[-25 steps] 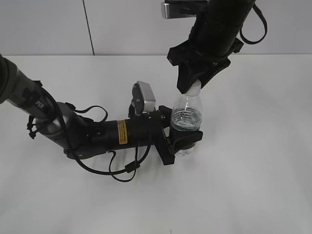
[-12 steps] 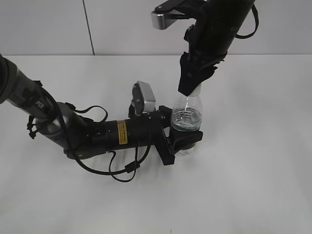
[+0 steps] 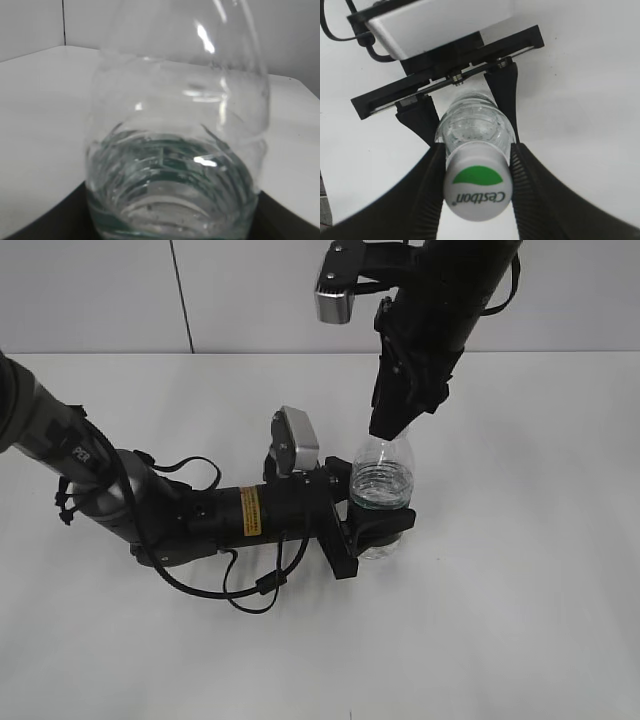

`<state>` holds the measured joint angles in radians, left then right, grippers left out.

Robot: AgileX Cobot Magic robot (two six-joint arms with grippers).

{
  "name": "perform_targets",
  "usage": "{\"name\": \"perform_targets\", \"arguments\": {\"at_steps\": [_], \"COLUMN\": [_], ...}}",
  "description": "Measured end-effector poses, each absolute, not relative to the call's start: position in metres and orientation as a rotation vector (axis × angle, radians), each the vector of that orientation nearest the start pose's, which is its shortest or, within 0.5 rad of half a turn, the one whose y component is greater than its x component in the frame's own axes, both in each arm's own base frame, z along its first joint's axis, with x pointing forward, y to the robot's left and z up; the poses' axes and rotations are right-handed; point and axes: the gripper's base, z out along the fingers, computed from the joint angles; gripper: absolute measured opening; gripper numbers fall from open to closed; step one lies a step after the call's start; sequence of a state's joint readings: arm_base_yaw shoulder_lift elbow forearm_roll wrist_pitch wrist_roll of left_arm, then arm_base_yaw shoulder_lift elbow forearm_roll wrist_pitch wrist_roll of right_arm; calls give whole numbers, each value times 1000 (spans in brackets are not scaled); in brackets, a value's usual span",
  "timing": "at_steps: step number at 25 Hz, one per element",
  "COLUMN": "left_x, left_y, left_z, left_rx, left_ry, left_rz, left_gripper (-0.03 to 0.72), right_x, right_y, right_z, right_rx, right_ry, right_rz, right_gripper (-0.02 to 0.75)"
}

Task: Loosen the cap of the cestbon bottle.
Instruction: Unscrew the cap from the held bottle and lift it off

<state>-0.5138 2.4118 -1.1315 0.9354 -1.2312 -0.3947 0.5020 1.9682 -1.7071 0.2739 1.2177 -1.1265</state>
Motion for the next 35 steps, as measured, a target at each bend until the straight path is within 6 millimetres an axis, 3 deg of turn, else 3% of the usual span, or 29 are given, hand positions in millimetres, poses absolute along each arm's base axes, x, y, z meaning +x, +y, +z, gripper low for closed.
{"name": "perform_targets", "arguments": {"at_steps": [20, 31, 35], "left_x": [320, 321, 321], "left_y": [-261, -261, -261], "left_z": [48, 48, 48], "left_rx": [1099, 1103, 1103], "left_ry": [1430, 1425, 1428], "left_rz": [-1083, -1083, -1085], "left_gripper": [405, 405, 405], "right_x": [344, 343, 344], "right_y": [224, 225, 225], "right_z": [260, 260, 260], "right_rx": [-2548, -2482, -2314], "right_ry": [1406, 1538, 1775], "right_rz": [74, 74, 95], "right_gripper": [302, 310, 438]}}
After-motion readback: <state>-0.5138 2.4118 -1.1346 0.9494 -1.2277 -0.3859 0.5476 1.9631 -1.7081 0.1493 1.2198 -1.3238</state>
